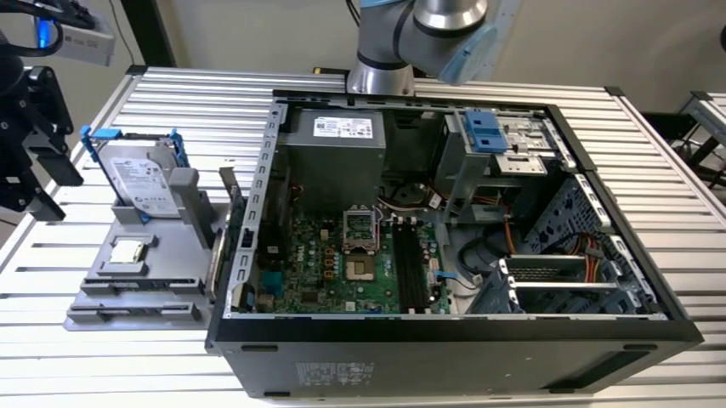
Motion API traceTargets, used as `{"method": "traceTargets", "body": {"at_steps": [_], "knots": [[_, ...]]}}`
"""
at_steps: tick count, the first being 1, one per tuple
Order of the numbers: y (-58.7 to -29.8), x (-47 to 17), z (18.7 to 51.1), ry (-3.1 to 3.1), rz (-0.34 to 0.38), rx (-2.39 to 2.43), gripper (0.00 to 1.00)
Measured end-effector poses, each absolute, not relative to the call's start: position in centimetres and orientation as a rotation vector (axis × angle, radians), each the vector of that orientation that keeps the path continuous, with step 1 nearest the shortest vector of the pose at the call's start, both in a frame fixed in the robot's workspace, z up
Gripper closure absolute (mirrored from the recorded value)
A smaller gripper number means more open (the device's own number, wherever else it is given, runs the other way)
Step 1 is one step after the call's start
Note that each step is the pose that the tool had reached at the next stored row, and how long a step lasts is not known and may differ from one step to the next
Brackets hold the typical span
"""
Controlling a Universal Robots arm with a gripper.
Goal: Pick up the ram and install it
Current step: 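Pick up the ram and move it above insertion slot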
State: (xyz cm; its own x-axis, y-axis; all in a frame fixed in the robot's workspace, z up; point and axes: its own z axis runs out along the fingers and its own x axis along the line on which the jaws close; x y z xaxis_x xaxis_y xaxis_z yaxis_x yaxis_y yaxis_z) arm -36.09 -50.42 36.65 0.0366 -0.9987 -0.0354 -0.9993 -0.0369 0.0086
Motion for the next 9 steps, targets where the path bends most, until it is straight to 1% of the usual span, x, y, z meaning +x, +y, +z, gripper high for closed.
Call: {"method": "traceTargets", "body": {"at_steps": [9], "knots": [[-50.9, -36.1, 35.4, 2.213, 0.051, -2.204, 0.00]]}}
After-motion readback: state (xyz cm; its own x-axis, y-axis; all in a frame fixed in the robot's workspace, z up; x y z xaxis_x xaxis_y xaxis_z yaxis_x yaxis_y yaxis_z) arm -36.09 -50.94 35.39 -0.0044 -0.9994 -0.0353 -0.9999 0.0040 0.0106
